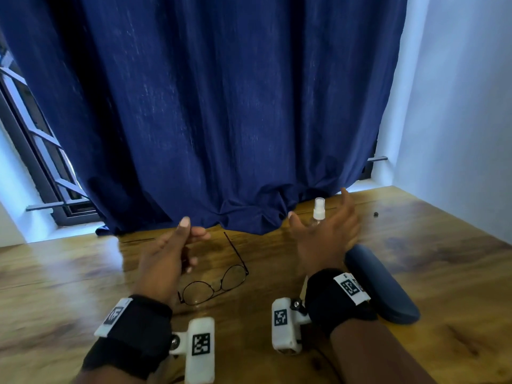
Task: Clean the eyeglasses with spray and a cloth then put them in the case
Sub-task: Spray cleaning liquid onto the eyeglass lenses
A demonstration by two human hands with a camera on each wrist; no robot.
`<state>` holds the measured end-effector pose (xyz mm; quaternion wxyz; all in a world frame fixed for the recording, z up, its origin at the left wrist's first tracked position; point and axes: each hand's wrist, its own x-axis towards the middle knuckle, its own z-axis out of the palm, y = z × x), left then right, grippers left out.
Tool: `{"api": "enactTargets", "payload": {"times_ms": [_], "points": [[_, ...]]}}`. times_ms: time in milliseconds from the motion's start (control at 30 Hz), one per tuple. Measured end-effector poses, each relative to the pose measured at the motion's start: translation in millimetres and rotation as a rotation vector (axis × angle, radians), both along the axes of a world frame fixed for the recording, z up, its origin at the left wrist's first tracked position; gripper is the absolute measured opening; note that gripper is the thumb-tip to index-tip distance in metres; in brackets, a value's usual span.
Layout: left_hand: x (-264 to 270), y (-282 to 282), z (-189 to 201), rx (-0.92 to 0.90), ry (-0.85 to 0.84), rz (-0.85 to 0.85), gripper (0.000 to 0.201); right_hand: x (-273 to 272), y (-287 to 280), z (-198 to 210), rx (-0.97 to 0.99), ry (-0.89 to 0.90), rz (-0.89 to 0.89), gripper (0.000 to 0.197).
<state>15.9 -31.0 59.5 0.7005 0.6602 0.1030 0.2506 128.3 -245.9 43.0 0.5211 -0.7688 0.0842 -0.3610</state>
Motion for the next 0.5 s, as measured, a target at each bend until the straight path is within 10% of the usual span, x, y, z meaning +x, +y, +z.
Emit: {"api": "enactTargets", "payload": {"times_ms": [67,200,367,500], "points": [[7,-2,2,-0.086,-0.063,-0.049,0.035,5,-5,-10,0.003,0.212,0.128,0.092],[9,-3,-4,-0.18,-0.12,-0.083,0.032,6,-7,-12,0.029,0.352,0.326,0.015],[6,-2,-7,-0.187,-0.17,-0.093,0.022,-27,17,12,0.172,0.132,0.809,0.045],[5,-4,-6,-0.106,-0.223,-0.226,0.036,-55,43,14,0.254,0.388,1.408,0.059]]}}
